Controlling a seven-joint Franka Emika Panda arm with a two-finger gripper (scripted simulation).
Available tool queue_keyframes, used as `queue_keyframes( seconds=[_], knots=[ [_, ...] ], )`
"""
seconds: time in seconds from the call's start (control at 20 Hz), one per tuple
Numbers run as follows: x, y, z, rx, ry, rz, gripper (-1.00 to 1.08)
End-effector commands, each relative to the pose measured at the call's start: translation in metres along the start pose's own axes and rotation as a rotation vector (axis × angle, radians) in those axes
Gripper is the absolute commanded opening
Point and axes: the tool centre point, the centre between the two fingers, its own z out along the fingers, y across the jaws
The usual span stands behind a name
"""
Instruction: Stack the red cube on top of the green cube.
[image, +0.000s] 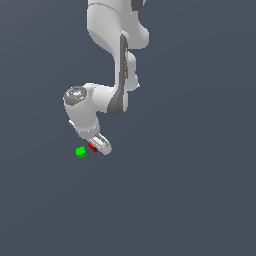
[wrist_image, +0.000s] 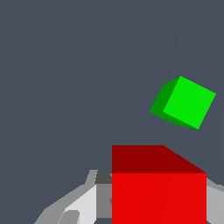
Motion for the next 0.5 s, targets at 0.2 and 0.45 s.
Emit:
queue_keyframes(
  seconds=[0.2, 0.45],
  knots=[
    [0.038, 0.041, 0.017, 0.001, 0.000, -0.001, -1.00],
    [0.053, 0.055, 0.022, 0.001, 0.000, -0.001, -1.00]
  ],
)
